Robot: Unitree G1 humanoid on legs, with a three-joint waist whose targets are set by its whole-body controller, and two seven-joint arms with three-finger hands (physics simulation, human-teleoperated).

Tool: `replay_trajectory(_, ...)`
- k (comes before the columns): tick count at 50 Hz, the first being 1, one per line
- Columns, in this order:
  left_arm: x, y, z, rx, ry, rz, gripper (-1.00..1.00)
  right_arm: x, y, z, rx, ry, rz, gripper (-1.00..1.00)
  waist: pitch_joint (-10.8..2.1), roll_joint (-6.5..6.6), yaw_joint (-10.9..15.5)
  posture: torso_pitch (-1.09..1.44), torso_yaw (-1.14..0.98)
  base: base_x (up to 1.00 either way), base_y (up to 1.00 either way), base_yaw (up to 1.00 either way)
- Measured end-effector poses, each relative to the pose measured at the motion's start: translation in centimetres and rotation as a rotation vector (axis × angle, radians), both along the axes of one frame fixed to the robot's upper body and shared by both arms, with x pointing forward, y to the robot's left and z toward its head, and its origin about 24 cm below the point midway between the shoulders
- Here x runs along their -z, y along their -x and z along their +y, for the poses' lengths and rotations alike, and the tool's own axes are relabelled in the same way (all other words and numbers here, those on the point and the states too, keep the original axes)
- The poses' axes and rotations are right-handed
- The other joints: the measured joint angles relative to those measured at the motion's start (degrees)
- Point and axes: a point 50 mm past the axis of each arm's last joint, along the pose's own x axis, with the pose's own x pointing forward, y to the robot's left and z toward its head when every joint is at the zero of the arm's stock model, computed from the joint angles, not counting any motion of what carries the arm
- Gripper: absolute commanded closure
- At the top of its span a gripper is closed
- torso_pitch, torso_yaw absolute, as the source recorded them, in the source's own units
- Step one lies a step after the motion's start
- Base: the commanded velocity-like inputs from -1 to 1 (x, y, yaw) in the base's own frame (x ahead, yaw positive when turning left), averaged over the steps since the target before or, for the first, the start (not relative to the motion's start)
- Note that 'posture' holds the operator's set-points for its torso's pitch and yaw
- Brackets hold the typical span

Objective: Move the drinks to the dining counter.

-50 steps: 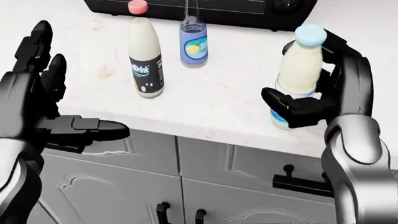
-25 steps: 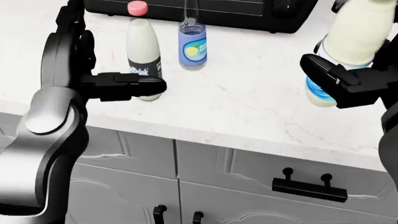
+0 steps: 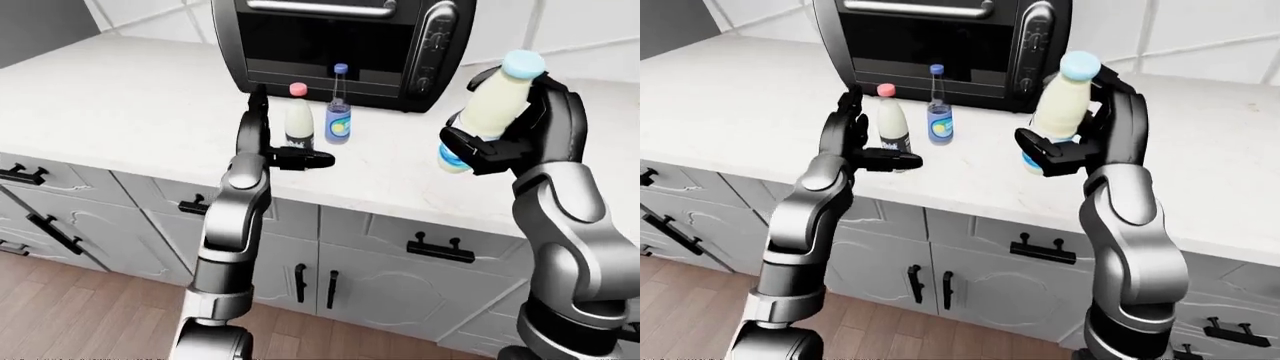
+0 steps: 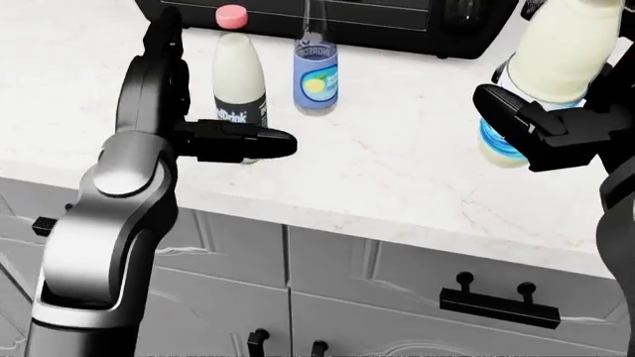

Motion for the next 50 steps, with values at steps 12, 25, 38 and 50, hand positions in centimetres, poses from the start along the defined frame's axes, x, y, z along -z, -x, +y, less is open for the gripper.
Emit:
replay_trajectory(12,0.5,-0.8,-0.7,0.030,-0.015,0.024,-0.45,0.0,0.2,0.1,-0.004,0.007,-0.003,1.00,-0.03,-0.03,-0.1,0.00,0.00,0.00,0.00,0.00)
replay_trajectory(25,0.8,-0.9,-0.2,0.006,-0.014,0.017,1.00,0.2,0.3,0.2,-0.002,0.004,0.003,1.00,-0.19,-0.02,-0.1,0.00,0.00,0.00,0.00,0.00)
replay_trajectory(38,-2.0,0.8,0.7,0.021,-0.025,-0.035,1.00,0.7,0.2,0.3,-0.019,0.013,0.016,1.00,0.06,0.23,-0.2,0.00,0.00,0.00,0.00,0.00)
replay_trajectory(50,-4.9,2.5,0.7,0.055,-0.031,-0.082,1.00,1.0,0.4,0.3,-0.014,0.021,0.022,1.00,-1.17,0.95,-0.9,0.00,0.00,-0.09,0.09,0.00)
